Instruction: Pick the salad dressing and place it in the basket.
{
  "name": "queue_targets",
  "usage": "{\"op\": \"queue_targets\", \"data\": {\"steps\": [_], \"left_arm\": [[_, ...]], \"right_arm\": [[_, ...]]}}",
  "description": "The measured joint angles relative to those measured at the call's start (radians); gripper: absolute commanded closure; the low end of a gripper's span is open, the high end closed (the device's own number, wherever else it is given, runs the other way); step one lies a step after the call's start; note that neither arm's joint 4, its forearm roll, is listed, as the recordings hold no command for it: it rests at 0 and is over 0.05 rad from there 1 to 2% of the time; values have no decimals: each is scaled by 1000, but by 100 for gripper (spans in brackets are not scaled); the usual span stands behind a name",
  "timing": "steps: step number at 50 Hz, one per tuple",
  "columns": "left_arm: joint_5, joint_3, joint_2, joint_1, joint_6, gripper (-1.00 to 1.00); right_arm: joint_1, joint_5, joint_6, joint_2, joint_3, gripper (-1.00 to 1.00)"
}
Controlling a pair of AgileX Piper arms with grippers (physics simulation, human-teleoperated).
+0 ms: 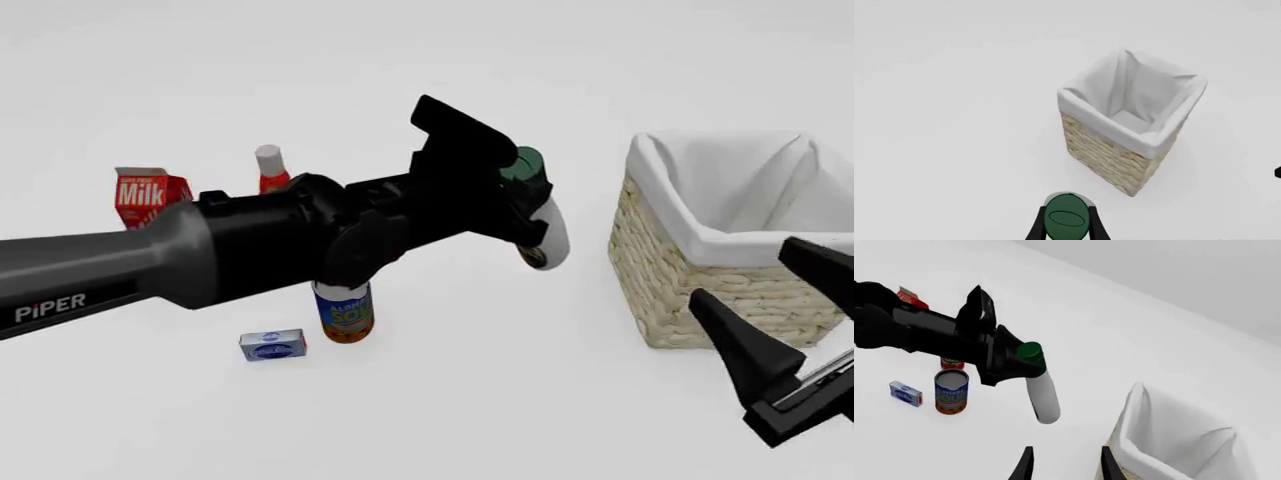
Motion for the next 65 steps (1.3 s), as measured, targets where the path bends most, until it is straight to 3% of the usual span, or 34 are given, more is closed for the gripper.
{"op": "queue_targets", "data": {"steps": [20, 65], "left_arm": [[-3, 11, -13, -10, 2, 100], [0, 26, -37, -21, 6, 100]], "right_arm": [[73, 20, 12, 208, -172, -100], [108, -97, -52, 496, -233, -100]]}}
